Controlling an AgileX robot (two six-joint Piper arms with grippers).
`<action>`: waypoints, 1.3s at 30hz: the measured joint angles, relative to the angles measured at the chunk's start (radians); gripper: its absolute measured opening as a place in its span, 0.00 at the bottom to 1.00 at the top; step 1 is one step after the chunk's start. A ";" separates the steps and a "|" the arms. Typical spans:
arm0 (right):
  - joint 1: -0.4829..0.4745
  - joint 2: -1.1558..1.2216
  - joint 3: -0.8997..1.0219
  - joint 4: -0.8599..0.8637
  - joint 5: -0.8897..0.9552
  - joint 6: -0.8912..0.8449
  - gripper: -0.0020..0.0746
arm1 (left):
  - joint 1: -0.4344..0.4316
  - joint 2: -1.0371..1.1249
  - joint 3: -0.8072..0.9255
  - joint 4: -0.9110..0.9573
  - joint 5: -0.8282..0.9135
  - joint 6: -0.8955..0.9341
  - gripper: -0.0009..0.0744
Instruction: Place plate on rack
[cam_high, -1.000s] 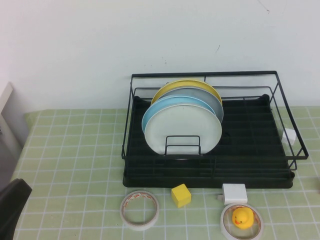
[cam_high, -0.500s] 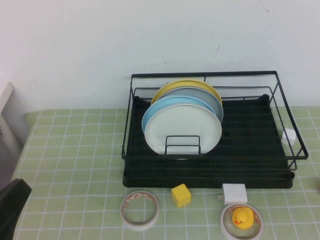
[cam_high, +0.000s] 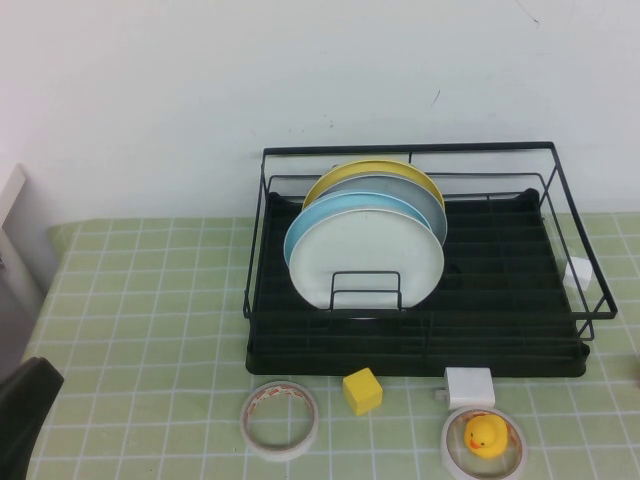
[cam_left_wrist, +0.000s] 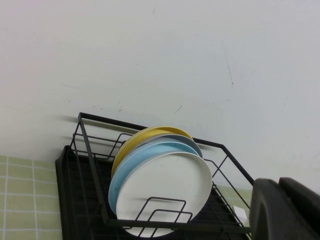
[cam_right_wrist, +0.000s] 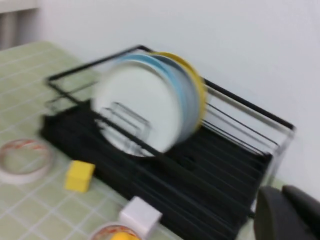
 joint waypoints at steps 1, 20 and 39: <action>0.000 -0.008 0.032 -0.027 -0.035 0.034 0.04 | 0.000 0.000 0.000 0.000 0.000 0.000 0.01; -0.401 -0.222 0.357 -0.349 -0.076 0.524 0.03 | 0.000 0.000 0.000 0.000 0.012 0.000 0.01; -0.250 -0.222 0.360 -0.415 -0.088 0.804 0.03 | 0.000 0.000 0.000 0.000 0.016 -0.004 0.01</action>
